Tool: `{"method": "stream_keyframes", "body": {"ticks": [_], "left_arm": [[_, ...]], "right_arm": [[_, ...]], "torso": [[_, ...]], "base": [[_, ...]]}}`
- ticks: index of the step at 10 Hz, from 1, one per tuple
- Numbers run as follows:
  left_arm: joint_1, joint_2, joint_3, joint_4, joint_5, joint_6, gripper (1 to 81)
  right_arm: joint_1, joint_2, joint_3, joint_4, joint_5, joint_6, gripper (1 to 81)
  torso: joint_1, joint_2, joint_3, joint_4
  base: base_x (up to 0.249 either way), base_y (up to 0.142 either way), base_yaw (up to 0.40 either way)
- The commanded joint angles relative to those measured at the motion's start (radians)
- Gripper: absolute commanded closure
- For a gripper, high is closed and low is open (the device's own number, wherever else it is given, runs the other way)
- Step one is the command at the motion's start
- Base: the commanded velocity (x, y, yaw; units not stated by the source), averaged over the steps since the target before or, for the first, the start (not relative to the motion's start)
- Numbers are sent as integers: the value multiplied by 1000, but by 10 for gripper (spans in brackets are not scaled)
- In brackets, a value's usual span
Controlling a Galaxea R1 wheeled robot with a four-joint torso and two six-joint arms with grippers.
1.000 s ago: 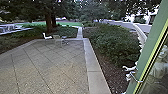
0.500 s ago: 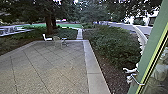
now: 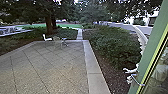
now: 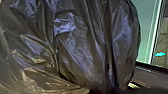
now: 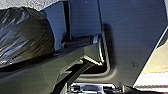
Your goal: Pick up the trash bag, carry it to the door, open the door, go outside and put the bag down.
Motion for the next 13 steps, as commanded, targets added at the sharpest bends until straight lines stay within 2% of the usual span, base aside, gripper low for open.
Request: {"method": "stream_keyframes", "body": {"ticks": [1, 4, 7, 8, 10, 11, 13], "left_arm": [[-51, -36, 19, -15, 79, -1, 811], [-55, -140, 153, -54, 58, -1, 811], [-84, -232, 234, -87, 43, -9, 811], [-98, -258, 254, -115, 43, -9, 811], [-123, -304, 297, -146, 46, -9, 811], [-135, -318, 305, -156, 49, -9, 811], [-164, -338, 306, -189, 53, -10, 811]], "right_arm": [[39, -32, 73, -13, -60, -14, 10], [36, -130, 221, 1, -57, -16, 10], [37, -167, 268, 9, -45, -16, 10], [40, -175, 275, 9, -45, -16, 10], [45, -178, 280, 9, -46, -14, 10], [46, -176, 278, 9, -45, -14, 10], [54, -173, 275, 9, -46, -13, 10]], "torso": [[1, 0, 0, 0], [1, 0, 0, 0], [1, 0, 0, 0], [1, 0, -69, 0], [1, 0, -105, 0], [1, 0, -125, 29], [1, 0, -171, 71]], "base": [[0, 0, 0], [0, 0, 0], [0, 0, 0], [0, 0, 0], [0, 0, 0], [0, 0, 0], [0, 0, 0]]}}
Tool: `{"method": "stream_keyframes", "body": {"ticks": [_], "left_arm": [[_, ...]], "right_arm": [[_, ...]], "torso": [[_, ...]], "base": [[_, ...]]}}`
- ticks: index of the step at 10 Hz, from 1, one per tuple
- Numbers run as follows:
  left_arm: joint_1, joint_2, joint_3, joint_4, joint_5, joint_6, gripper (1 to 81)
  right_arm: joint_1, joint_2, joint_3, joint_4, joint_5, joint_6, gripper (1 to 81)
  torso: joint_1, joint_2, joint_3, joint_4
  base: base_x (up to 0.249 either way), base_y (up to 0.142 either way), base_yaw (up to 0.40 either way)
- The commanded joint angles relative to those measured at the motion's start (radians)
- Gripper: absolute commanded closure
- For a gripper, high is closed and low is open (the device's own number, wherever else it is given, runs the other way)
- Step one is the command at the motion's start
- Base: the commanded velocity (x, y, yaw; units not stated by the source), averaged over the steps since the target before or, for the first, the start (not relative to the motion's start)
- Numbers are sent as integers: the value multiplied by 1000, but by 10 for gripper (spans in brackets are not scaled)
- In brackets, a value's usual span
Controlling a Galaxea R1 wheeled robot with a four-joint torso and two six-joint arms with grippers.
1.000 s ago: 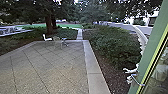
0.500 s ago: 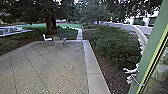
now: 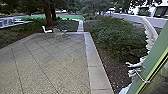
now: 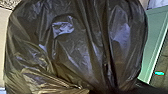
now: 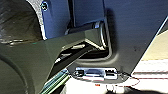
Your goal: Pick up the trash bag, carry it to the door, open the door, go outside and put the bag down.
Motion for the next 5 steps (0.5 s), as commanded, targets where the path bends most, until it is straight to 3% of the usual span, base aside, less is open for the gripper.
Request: {"method": "stream_keyframes", "body": {"ticks": [1, 4, 5], "left_arm": [[-70, -57, 3, -63, 85, -6, 811], [-133, -83, 0, -143, 120, -6, 811], [-153, -95, -1, -170, 129, -6, 811]], "right_arm": [[45, 0, 15, 6, -62, -2, 10], [47, 6, 11, 6, -64, -2, 10], [47, 12, 2, 6, -64, -2, 10]], "torso": [[0, 0, -69, 68], [1, 0, -152, 148], [1, 1, -111, 106]], "base": [[0, 0, 0], [0, 0, 0], [0, 0, 0]]}}
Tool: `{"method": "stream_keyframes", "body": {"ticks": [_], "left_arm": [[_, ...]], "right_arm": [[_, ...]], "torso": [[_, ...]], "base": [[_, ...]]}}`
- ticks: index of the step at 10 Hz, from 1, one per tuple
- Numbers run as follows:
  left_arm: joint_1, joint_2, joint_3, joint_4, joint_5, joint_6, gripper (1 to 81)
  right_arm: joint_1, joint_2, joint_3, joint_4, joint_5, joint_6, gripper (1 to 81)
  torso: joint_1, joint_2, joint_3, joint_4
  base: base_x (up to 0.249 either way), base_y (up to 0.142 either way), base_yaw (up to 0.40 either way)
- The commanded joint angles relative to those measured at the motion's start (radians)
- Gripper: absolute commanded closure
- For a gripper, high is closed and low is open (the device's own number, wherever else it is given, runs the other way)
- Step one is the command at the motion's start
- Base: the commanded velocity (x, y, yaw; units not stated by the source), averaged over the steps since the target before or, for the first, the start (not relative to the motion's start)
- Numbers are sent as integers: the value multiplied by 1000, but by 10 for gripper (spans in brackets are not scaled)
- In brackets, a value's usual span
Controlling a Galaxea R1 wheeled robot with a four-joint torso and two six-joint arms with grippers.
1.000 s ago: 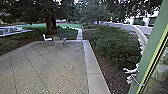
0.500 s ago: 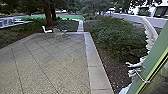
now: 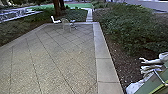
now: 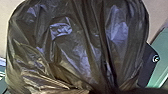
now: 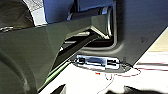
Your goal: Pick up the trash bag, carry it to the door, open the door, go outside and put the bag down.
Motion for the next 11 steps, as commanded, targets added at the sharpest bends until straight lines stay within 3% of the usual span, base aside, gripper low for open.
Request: {"method": "stream_keyframes", "body": {"ticks": [1, 2, 4, 5, 6, 7, 9, 10, 11], "left_arm": [[-85, -61, -2, -67, 102, -3, 811], [-104, -69, -2, -90, 103, -3, 811], [-141, -72, -4, -107, 131, -3, 811], [-155, -74, -5, -109, 134, -3, 811], [-172, -80, -5, -119, 137, -3, 811], [-187, -86, -11, -135, 148, -3, 811], [-216, -84, -42, -156, 163, -3, 811], [-239, -80, -65, -158, 175, -3, 811], [-270, -77, -89, -170, 203, -3, 811]], "right_arm": [[20, 10, -3, 3, -72, -2, 10], [20, 21, -20, 1, -72, -2, 10], [20, 43, -57, 1, -74, -1, 10], [20, 44, -52, 1, -72, -2, 10], [22, 46, -52, 1, -72, -2, 10], [24, 46, -50, 1, -74, -2, 10], [22, 46, -49, 1, -74, -2, 10], [24, 46, -49, 1, -74, -2, 10], [23, 46, -49, 1, -75, -2, 10]], "torso": [[0, 0, 0, -1], [0, 0, -5, 11], [1, 0, -9, 13], [1, 0, 58, 91], [1, 0, 64, 98], [1, 1, 79, 118], [1, 1, 92, 190], [1, 1, 64, 199], [0, 1, 70, 219]], "base": [[0, 0, 0], [0, 0, 0], [0, 0, 0], [0, 0, 0], [0, 0, 0], [0, 0, 0], [0, 0, 0], [0, 0, 0], [0, 0, 0]]}}
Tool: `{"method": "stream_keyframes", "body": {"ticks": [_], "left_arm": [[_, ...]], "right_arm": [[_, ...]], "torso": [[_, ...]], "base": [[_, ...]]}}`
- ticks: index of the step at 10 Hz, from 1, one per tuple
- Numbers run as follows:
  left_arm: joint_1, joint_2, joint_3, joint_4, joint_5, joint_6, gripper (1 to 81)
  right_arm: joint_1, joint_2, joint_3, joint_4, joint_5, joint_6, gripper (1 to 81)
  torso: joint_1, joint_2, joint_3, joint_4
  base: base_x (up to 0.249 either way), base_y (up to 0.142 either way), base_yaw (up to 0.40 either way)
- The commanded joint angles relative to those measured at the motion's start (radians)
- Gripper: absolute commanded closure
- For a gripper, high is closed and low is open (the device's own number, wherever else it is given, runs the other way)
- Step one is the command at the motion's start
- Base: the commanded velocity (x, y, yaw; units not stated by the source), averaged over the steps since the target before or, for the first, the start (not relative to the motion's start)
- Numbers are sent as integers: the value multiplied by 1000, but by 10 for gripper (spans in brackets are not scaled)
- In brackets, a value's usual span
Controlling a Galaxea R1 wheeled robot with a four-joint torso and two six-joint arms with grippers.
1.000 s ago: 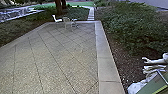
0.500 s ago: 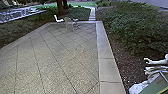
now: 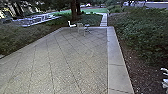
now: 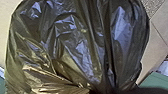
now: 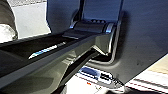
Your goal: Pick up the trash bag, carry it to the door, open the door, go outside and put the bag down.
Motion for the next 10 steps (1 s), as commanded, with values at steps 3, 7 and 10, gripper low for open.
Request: {"method": "stream_keyframes", "body": {"ticks": [3, 7, 10], "left_arm": [[-215, -32, -98, -58, 136, -3, 811], [-333, 13, -198, -82, 193, -6, 811], [-383, 49, -228, -72, 222, -5, 811]], "right_arm": [[23, 16, 26, 1, -67, -3, 10], [23, 18, 26, 0, -72, -6, 10], [25, 21, 27, 0, -72, -6, 10]], "torso": [[0, 0, -22, 42], [0, 0, -16, 52], [0, 0, -16, 52]], "base": [[0, 0, 0], [0, 0, 0], [0, 0, 0]]}}
